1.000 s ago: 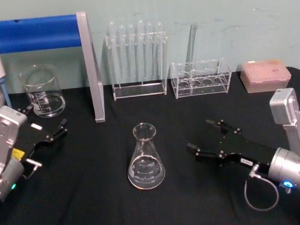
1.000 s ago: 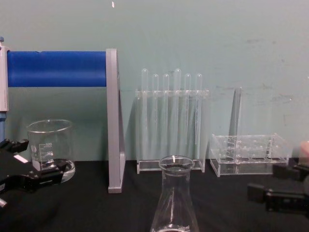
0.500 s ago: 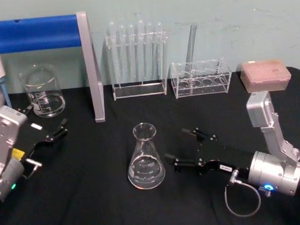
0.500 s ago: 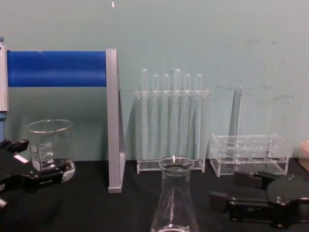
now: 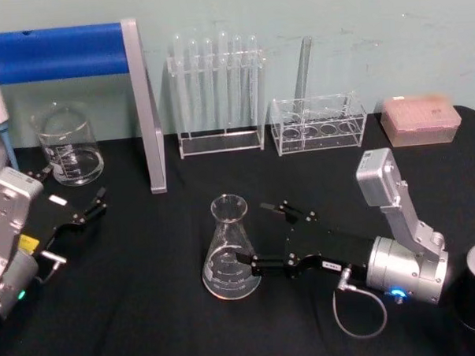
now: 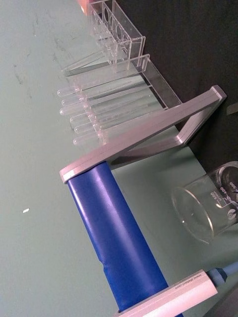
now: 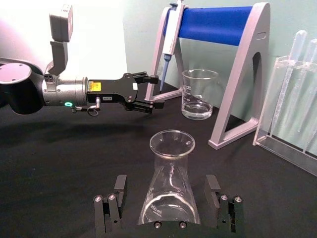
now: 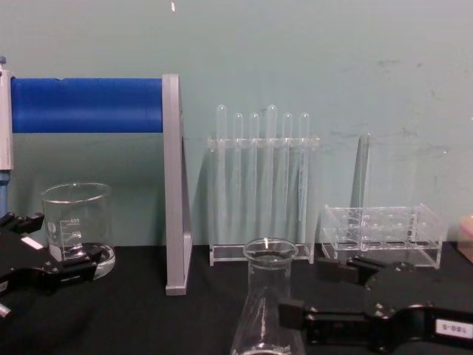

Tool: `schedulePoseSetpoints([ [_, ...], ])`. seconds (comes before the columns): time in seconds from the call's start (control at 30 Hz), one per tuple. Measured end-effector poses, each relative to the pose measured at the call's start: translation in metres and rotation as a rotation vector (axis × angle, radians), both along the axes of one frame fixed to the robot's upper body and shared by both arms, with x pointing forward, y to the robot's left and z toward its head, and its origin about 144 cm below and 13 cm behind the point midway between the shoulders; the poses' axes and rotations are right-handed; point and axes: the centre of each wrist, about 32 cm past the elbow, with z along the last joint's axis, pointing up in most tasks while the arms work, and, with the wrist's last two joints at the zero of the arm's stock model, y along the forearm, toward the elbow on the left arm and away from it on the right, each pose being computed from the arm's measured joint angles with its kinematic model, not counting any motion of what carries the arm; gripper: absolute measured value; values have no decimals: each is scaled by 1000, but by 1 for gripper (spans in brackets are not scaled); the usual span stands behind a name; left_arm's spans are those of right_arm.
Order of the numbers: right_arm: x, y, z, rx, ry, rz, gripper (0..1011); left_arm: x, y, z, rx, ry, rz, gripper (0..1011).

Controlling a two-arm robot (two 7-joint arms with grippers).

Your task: Grasp the erlenmeyer flask with one hand, shake it three times, then place it back.

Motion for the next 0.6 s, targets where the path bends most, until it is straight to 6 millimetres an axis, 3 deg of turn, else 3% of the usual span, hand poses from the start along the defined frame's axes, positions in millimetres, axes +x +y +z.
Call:
schedulePoseSetpoints([
  [0.6,24,23,-3,0,-7,29,1002,0,0,0,0,0,0,1001],
])
